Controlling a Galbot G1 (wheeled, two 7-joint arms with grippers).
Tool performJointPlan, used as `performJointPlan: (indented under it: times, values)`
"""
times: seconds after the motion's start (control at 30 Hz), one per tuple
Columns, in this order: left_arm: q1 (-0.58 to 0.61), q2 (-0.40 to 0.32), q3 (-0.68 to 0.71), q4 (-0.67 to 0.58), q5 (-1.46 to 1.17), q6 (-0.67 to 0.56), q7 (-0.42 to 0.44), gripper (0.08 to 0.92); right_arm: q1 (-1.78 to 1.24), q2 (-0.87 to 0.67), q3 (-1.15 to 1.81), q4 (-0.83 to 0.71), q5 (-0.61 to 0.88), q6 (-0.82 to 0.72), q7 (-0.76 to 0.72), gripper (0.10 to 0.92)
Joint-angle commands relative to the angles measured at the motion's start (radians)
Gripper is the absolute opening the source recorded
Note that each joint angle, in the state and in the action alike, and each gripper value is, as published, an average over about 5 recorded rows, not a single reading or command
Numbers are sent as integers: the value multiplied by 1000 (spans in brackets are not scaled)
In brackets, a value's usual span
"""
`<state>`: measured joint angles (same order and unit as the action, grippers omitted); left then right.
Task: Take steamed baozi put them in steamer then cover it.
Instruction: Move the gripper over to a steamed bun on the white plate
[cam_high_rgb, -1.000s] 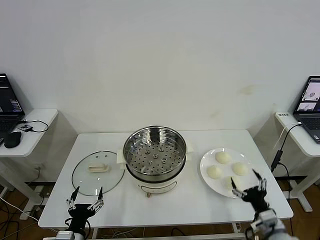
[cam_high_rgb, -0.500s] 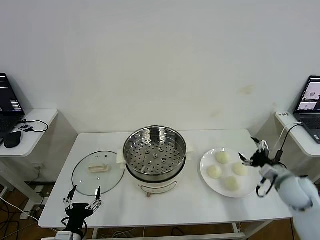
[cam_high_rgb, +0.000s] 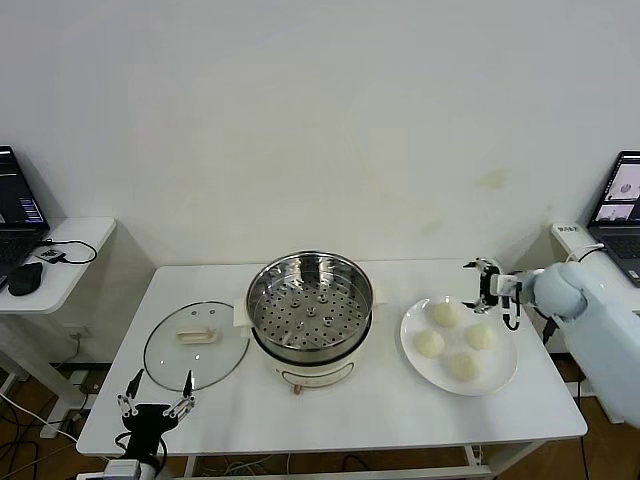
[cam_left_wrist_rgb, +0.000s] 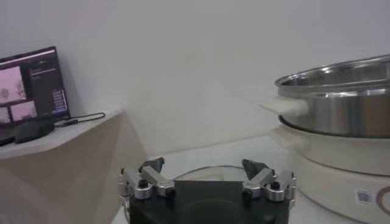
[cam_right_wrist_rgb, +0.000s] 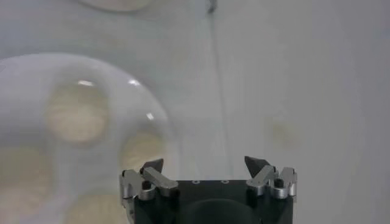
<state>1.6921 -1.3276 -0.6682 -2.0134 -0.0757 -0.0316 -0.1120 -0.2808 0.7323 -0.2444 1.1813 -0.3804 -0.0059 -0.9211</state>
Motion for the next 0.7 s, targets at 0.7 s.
performJointPlan:
  times: [0.7]
  values:
    - [1,4,-39,-11,-6,-2,1,823,149,224,-198,-363,-134,69,-49,823]
